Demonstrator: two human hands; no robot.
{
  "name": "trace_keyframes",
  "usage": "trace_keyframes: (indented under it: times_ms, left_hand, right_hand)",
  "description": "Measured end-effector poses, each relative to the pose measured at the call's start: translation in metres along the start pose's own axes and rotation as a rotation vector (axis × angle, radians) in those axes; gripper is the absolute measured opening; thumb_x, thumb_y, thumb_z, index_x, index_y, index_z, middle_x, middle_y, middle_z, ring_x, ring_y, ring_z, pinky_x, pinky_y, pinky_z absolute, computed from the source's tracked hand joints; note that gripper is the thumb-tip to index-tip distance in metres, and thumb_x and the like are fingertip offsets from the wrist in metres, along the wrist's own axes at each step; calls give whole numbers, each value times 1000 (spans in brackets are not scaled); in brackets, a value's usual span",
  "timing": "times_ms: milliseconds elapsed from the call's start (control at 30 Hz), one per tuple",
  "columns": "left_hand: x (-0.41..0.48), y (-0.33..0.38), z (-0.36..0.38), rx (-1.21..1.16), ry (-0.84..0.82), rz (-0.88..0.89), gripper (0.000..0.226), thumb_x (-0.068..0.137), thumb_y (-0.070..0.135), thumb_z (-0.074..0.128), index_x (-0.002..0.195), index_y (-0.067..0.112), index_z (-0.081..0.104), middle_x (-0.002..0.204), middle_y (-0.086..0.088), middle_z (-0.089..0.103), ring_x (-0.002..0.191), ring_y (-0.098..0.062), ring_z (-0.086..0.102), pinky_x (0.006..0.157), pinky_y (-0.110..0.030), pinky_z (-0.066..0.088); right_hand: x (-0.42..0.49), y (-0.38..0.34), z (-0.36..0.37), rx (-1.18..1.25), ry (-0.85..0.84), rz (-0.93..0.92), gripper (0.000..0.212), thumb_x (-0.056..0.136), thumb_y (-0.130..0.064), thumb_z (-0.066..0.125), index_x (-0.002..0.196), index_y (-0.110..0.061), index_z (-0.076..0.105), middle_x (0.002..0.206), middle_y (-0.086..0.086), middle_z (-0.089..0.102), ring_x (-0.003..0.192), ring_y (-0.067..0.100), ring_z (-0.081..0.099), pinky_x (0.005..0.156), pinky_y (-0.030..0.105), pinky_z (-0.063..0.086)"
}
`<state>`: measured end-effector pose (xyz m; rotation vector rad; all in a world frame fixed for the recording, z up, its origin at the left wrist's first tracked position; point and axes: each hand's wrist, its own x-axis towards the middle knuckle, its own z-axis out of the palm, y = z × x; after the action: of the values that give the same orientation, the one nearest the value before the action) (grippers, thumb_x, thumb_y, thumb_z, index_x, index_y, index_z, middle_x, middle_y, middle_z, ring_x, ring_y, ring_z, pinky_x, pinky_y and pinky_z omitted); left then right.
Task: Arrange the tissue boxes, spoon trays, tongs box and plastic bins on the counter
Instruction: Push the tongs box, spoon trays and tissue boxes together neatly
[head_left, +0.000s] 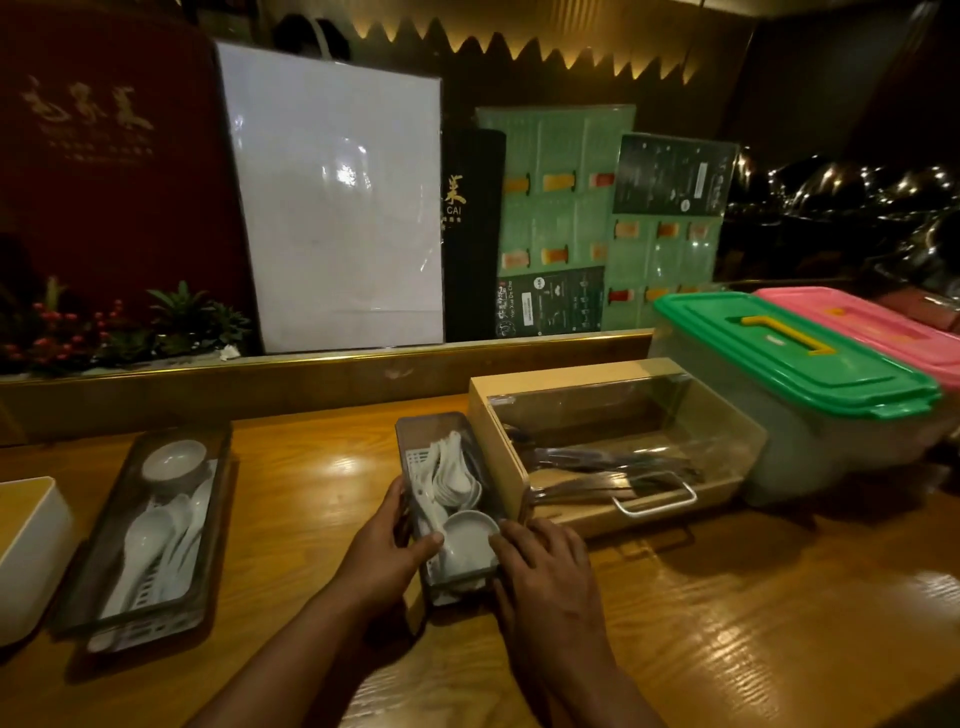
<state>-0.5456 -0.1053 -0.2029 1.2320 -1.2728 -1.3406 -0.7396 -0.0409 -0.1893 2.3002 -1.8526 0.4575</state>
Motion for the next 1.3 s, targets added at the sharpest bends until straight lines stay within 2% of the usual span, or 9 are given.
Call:
trace_keyframes:
  times_ms: [67,200,333,500,667,800,1067,1200,1300]
  left_hand:
    - [3,-1,3,-28,13,-14,80,89,-2,69,118,69,44,127,21,61,118,-8,60,99,-47,55]
    - [4,-1,7,-28,10,-13,82,90,0,69,141,54,34,125,25,57,114,-2,57,100,-45,54]
    - [5,-3,6,-34,24,-37,85,90,5,71,150,49,31,141,12,56,129,-16,55,101,-49,54]
    - [4,-3,7,-54,32,-43,83,89,3,70,137,62,36,140,13,56,131,-19,54,100,-50,54]
    - [4,-3,7,-56,30,-56,86,87,7,73,141,61,32,140,14,55,130,-19,55,100,-51,54]
    - [3,-3,8,-56,31,-57,83,85,12,73,136,66,38,141,13,56,129,-20,56,99,-52,54]
    - [-6,5,9,-74,57,-48,87,89,6,71,151,48,27,152,9,47,136,-17,49,104,-48,51]
    - [-24,17,-11,77,113,5,90,89,22,75,158,41,20,158,13,34,145,-11,32,113,-42,42]
    - [-39,27,-53,292,137,138,70,89,29,74,149,41,39,156,10,42,144,-9,39,111,-36,45]
  right_hand:
    - [1,2,1,-5,3,-5,55,73,-34,83,124,-24,66,129,-2,67,122,25,58,98,50,50]
    - [2,7,3,-2,29,-19,55,70,-35,85,121,-25,68,126,-3,68,118,24,59,96,48,51]
    - [4,10,6,-5,33,-28,56,69,-38,85,121,-25,69,126,-3,68,118,23,59,97,46,51]
    - [5,8,5,15,38,-21,61,61,-38,90,118,-25,71,121,-3,70,115,24,61,95,48,53]
    - [2,12,12,50,74,-28,54,71,-36,84,121,-25,68,123,-3,68,118,23,56,102,47,44]
    - [2,13,15,62,69,-20,50,73,-33,83,120,-23,68,122,-1,69,118,24,55,104,46,42]
    - [-3,5,5,150,37,3,56,73,-28,80,126,-20,64,129,3,63,124,25,51,105,50,42]
    - [-7,-20,3,303,159,-69,51,71,-21,77,120,-15,66,123,8,63,118,30,53,96,54,46]
    - [-2,-62,6,396,198,-175,39,80,-27,67,116,-15,68,116,7,65,110,28,56,93,49,47]
